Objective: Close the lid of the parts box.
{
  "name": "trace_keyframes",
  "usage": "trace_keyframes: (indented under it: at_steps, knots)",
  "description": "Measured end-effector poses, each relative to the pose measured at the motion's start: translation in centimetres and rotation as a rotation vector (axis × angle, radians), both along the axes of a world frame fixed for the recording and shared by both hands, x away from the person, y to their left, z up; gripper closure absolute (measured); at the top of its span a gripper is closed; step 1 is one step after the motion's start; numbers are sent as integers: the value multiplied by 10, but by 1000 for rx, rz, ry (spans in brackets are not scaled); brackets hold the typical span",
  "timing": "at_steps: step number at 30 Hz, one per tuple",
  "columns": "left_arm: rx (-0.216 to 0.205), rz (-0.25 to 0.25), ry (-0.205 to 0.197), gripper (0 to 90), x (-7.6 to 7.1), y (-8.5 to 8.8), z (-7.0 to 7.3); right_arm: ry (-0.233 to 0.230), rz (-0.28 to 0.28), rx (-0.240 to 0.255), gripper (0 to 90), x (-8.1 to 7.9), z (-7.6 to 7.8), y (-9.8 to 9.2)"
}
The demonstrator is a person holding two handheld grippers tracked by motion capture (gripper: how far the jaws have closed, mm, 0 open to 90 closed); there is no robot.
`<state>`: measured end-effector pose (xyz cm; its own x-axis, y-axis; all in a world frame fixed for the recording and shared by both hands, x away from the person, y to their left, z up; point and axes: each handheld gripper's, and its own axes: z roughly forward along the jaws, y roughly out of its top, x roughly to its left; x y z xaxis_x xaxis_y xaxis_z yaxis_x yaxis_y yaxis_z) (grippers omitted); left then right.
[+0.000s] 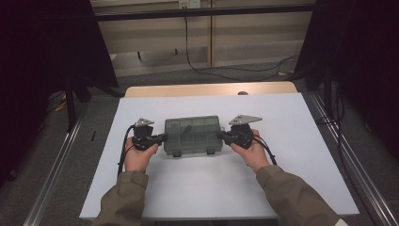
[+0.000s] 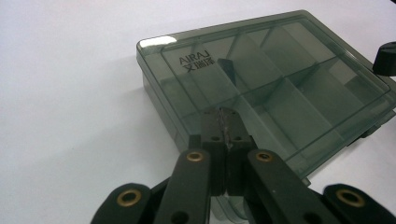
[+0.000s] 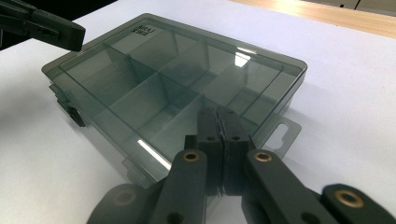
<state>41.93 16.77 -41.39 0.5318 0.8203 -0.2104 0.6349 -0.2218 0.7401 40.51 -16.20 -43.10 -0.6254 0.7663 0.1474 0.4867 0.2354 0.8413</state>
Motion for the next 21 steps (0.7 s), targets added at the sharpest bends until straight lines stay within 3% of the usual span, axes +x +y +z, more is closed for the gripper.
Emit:
trace_keyframes:
  at_steps: [6,15,21]
  knots:
    - [-6,3,-5,900,-1,0,-1,-9,5,-17,894,-1,0,0]
    - [25,-6,-34,900,-3,-2,-2,-39,12,-44,898,-3,-2,2]
    - [7,8,-55,900,-7,-2,-4,-76,14,-78,896,-6,-3,5]
